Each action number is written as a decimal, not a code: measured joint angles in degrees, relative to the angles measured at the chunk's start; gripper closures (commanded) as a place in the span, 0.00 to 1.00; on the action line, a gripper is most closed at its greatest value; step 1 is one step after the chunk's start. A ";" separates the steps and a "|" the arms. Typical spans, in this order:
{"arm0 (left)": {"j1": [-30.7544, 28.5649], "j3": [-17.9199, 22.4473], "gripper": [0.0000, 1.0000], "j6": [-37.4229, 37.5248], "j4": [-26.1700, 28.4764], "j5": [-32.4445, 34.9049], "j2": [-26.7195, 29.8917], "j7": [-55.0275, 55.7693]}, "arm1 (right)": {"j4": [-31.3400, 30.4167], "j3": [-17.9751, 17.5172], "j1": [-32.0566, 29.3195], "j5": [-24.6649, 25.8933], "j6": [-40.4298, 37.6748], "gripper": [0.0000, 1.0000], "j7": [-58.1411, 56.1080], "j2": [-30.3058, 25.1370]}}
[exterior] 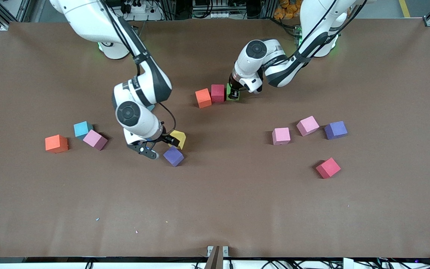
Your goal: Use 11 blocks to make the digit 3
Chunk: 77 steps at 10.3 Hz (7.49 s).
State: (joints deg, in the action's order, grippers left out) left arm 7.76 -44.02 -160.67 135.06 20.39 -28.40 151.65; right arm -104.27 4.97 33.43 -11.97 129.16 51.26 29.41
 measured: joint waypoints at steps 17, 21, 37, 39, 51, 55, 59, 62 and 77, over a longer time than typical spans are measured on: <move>4.79 2.89 0.93 0.00 -3.08 0.00 -1.30 2.36 | 1.33 -2.83 0.15 2.88 2.72 0.10 -8.15 3.98; 5.02 3.12 0.01 0.02 -3.65 0.00 -1.69 2.41 | 1.33 -1.64 -0.31 4.22 2.73 0.49 -9.63 4.01; 6.45 2.00 0.00 10.90 -6.17 0.76 4.47 2.41 | 4.58 -1.58 -0.63 4.32 -6.61 0.75 -13.10 3.89; 6.44 1.84 0.00 13.72 -7.67 0.76 5.36 2.41 | 5.88 -2.08 -0.55 4.29 -8.36 0.75 -13.54 3.80; -8.66 2.00 0.00 24.29 -17.15 0.77 6.51 -14.88 | 7.04 -11.63 3.78 13.13 -3.98 0.74 -19.41 3.02; -9.69 2.08 0.00 24.55 -17.29 0.77 6.46 -16.87 | 6.71 -13.64 4.49 13.13 -2.30 0.74 -19.74 5.20; -12.85 2.38 0.00 24.90 -19.01 0.77 5.80 -22.29 | 4.69 -13.54 4.47 13.13 -2.30 0.74 -19.70 5.36; -13.07 4.29 0.00 27.29 -22.49 0.77 2.37 -24.88 | 4.26 -14.04 4.47 13.13 -2.41 0.74 -19.24 5.28; -13.01 4.34 0.00 28.04 -23.58 0.77 1.18 -27.42 | 2.28 -15.03 4.48 13.13 -2.40 0.69 -15.86 4.22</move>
State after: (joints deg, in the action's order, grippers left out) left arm -5.25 -39.68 -132.63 111.48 21.16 -27.22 124.23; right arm -101.99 -10.06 37.91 1.16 126.76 35.41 33.63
